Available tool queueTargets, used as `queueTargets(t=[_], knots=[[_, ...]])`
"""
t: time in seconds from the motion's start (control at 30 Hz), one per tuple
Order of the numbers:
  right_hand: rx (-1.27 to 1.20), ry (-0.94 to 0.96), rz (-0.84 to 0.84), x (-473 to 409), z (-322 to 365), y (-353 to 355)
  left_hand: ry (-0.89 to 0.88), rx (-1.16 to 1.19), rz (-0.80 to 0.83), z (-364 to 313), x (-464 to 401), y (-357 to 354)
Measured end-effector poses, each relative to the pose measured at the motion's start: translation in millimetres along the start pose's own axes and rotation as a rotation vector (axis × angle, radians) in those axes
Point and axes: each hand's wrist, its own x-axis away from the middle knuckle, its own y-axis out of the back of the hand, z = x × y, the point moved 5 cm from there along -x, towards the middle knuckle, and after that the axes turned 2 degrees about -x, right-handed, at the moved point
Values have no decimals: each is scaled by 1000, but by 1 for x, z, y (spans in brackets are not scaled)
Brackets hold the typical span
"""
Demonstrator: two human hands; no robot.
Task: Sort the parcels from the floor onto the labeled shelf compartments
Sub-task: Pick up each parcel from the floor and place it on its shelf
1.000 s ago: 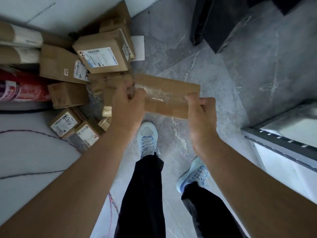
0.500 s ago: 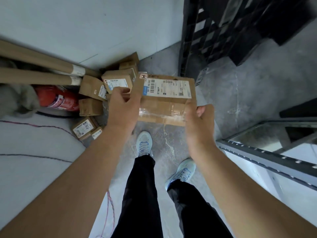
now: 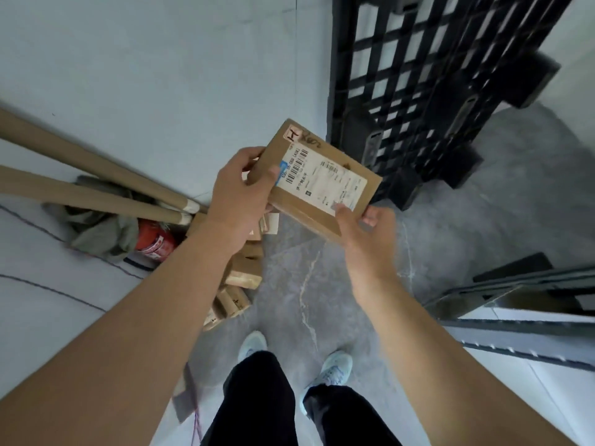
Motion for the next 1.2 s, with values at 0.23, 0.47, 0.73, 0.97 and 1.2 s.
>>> queueTargets(t=[0.23, 0.47, 0.73, 0.97, 1.2], knots=[[-81, 86, -58, 34, 94, -1, -285, -43, 131, -103, 19, 50], [-98, 277, -4, 108, 181, 1, -590, -71, 282, -207, 56, 82], [-257, 463, -140, 186, 253, 40, -679, 91, 336, -297, 139, 60], [-327, 554, -232, 234, 290, 112, -864, -14, 579, -335, 226, 16], [-69, 692, -402, 291, 306, 203, -901, 8, 754, -347, 303, -32]])
